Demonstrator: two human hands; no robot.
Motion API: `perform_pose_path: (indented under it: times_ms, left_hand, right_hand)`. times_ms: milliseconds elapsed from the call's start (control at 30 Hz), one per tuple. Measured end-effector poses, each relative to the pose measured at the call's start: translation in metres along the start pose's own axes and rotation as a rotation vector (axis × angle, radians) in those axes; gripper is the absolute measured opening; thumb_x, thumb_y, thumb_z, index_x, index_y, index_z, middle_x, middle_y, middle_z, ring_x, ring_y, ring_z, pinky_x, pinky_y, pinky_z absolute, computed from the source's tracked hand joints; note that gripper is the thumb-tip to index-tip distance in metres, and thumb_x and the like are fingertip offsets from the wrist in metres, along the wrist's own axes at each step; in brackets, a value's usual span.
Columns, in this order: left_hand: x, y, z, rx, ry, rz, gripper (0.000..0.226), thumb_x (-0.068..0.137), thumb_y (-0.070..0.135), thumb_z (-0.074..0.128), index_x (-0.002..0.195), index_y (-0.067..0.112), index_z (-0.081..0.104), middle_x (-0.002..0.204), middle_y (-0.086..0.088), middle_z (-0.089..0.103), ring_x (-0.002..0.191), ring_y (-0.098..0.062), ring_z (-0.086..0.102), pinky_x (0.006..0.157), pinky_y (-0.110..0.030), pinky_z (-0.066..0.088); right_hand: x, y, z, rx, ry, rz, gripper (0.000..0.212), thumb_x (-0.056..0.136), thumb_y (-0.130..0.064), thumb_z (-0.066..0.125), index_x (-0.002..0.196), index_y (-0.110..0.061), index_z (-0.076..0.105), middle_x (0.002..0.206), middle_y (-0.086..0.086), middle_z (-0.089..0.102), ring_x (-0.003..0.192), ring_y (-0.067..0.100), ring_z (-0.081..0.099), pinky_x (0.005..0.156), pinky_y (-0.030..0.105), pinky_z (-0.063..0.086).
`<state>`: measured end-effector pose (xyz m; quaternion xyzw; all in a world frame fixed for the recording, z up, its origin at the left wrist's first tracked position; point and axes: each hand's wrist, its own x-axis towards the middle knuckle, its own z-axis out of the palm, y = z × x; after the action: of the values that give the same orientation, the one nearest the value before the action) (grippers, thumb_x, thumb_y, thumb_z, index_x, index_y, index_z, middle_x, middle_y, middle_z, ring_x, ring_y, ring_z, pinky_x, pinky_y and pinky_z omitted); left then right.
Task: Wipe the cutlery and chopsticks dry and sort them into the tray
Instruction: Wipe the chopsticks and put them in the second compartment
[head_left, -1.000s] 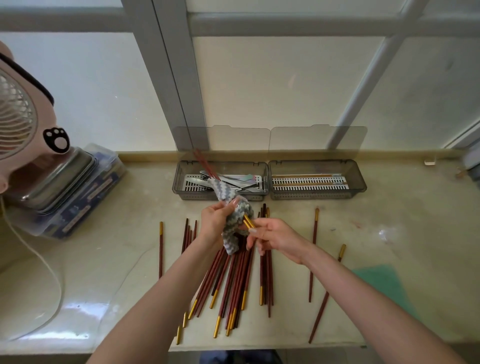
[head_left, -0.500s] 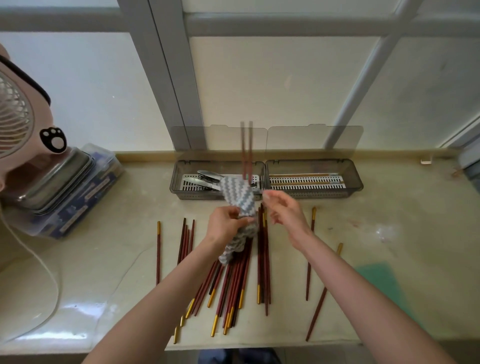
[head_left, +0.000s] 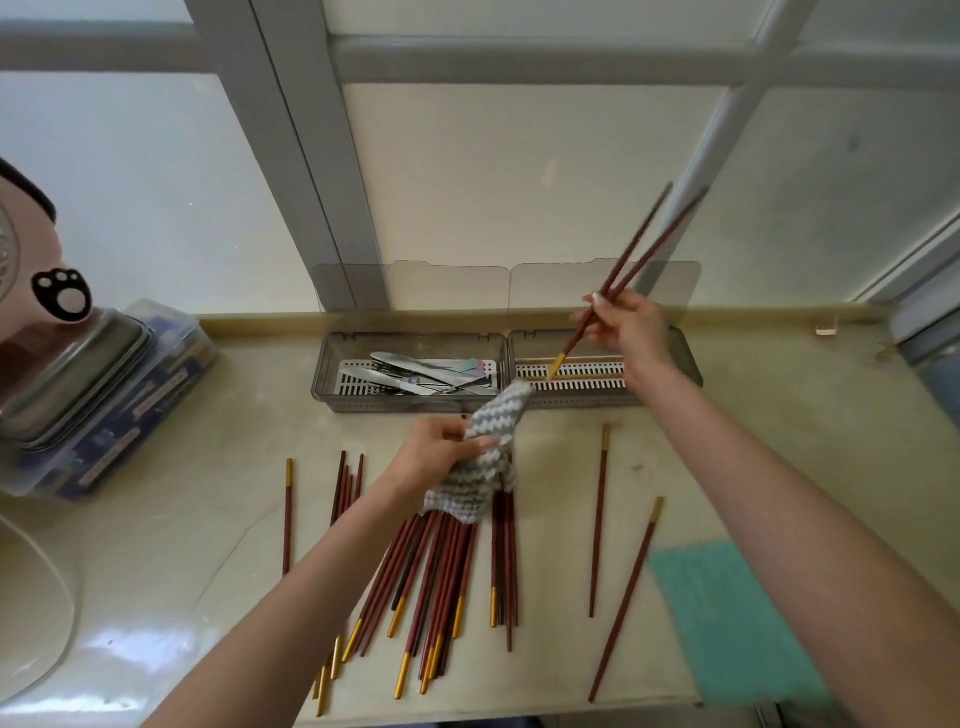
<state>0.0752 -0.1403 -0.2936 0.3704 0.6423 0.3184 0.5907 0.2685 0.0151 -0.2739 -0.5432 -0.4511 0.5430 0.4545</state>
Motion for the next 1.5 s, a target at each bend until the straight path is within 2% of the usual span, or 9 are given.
perform_pose_path:
  times_ms: [167, 333, 467, 600, 767, 900, 1067, 1300, 1500]
  left_hand:
    - [-0.004, -0.004, -0.004, -0.373, 0.009, -0.087, 0.015, 0.091, 0.001, 0.047, 0.087, 0.002, 0.061, 0.060, -0.002, 0.067, 0.054, -0.010, 0.064, 0.052, -0.018, 0.052]
    - [-0.007, -0.001, 0.002, -0.414, 0.006, -0.095, 0.016, 0.090, 0.002, 0.049, 0.085, 0.004, 0.064, 0.065, -0.003, 0.070, 0.059, -0.011, 0.066, 0.057, -0.021, 0.053]
    - [-0.007, -0.001, 0.004, -0.455, 0.035, -0.104, 0.015, 0.089, 0.006, 0.051, 0.091, 0.005, 0.066, 0.077, -0.007, 0.071, 0.072, -0.018, 0.067, 0.073, -0.029, 0.054]
    - [-0.007, -0.002, 0.003, -0.475, 0.038, -0.118, 0.016, 0.090, 0.006, 0.049, 0.092, 0.006, 0.065, 0.074, -0.005, 0.070, 0.068, -0.015, 0.067, 0.061, -0.026, 0.054]
    - [-0.004, -0.001, 0.005, -0.508, 0.044, -0.116, 0.017, 0.091, 0.011, 0.051, 0.099, 0.001, 0.063, 0.082, -0.009, 0.070, 0.073, -0.018, 0.067, 0.068, -0.027, 0.056]
    - [-0.004, -0.002, 0.004, -0.526, 0.078, -0.123, 0.028, 0.092, 0.014, 0.050, 0.112, -0.004, 0.058, 0.099, -0.016, 0.066, 0.086, -0.024, 0.064, 0.067, -0.029, 0.056]
    - [-0.011, -0.006, 0.001, -0.528, 0.133, -0.145, 0.029, 0.092, 0.016, 0.050, 0.115, 0.000, 0.059, 0.112, -0.021, 0.064, 0.093, -0.027, 0.063, 0.068, -0.033, 0.051]
    - [-0.018, -0.005, 0.011, -0.510, 0.086, -0.143, 0.035, 0.093, 0.017, 0.049, 0.121, -0.004, 0.054, 0.117, -0.025, 0.060, 0.101, -0.033, 0.060, 0.083, -0.038, 0.051]
    - [-0.020, -0.009, 0.014, -0.519, 0.020, -0.130, 0.031, 0.093, 0.017, 0.049, 0.117, 0.000, 0.056, 0.110, -0.021, 0.063, 0.097, -0.030, 0.061, 0.084, -0.038, 0.051]
  right_hand:
    - [0.032, 0.027, -0.034, -1.084, -0.092, -0.303, 0.021, 0.096, -0.013, 0.049, 0.110, -0.010, 0.064, 0.091, 0.004, 0.064, 0.074, 0.019, 0.056, 0.051, 0.021, 0.037]
    - [0.061, 0.064, -0.047, -1.504, -0.199, -0.357, 0.020, 0.095, -0.010, 0.047, 0.105, -0.010, 0.064, 0.094, 0.012, 0.065, 0.087, 0.029, 0.058, 0.072, 0.037, 0.051]
    - [0.068, 0.080, -0.046, -1.444, -0.178, -0.222, 0.030, 0.092, -0.014, 0.055, 0.122, -0.008, 0.053, 0.118, 0.015, 0.052, 0.099, 0.031, 0.056, 0.084, 0.040, 0.049]
    - [0.065, 0.090, -0.043, -1.336, -0.102, -0.222, 0.029, 0.095, -0.015, 0.050, 0.123, -0.011, 0.053, 0.123, 0.013, 0.052, 0.102, 0.031, 0.056, 0.085, 0.040, 0.045]
    - [0.054, 0.098, -0.047, -1.377, -0.262, -0.184, 0.040, 0.101, -0.040, 0.031, 0.127, -0.022, 0.056, 0.133, 0.005, 0.056, 0.129, 0.024, 0.042, 0.110, 0.048, 0.020]
    - [0.026, 0.096, -0.056, -1.165, -0.057, -0.562, 0.021, 0.092, -0.017, 0.055, 0.110, -0.019, 0.065, 0.110, 0.002, 0.063, 0.104, 0.023, 0.055, 0.091, 0.037, 0.038]
    - [-0.019, 0.130, -0.080, -1.402, -0.771, -0.543, 0.041, 0.073, 0.005, 0.058, 0.103, -0.023, 0.063, 0.107, -0.002, 0.049, 0.097, 0.019, 0.052, 0.079, 0.036, 0.050]
    - [-0.032, 0.142, -0.085, -1.520, -0.819, -0.502, 0.005, 0.088, -0.019, 0.054, 0.091, -0.022, 0.055, 0.100, -0.001, 0.049, 0.083, 0.018, 0.055, 0.063, 0.028, 0.034]
    - [-0.074, 0.135, -0.109, -1.674, -1.011, -0.597, 0.015, 0.091, -0.020, 0.045, 0.106, -0.019, 0.049, 0.099, 0.005, 0.052, 0.091, 0.024, 0.052, 0.071, 0.038, 0.042]
